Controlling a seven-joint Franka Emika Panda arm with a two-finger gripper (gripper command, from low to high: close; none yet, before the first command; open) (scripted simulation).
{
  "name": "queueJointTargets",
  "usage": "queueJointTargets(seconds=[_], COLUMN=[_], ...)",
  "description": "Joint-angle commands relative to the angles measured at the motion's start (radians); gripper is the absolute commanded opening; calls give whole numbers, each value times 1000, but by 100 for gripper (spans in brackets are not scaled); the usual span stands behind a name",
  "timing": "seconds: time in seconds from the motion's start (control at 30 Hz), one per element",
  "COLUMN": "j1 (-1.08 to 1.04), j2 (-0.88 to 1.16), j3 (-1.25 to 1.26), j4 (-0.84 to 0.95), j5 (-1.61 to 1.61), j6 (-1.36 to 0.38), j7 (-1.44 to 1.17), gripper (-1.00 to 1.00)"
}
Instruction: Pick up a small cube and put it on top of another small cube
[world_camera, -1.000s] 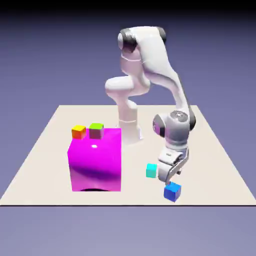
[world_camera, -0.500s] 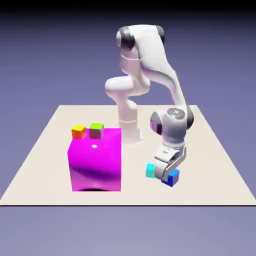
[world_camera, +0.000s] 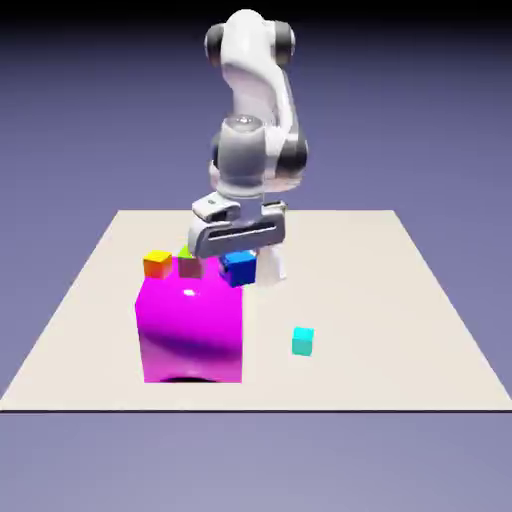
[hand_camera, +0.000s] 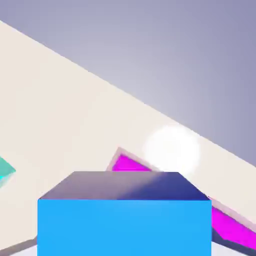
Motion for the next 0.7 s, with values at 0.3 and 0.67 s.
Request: queueJointTargets(seconds=[0.3,0.67], j1=[-101,-99], j2=[-269,-284], j3=[-115,-107], j4=[-103,-75], j5=[-63,-59], j6=[-159,-203], j7=[28,28], gripper=[-100,100])
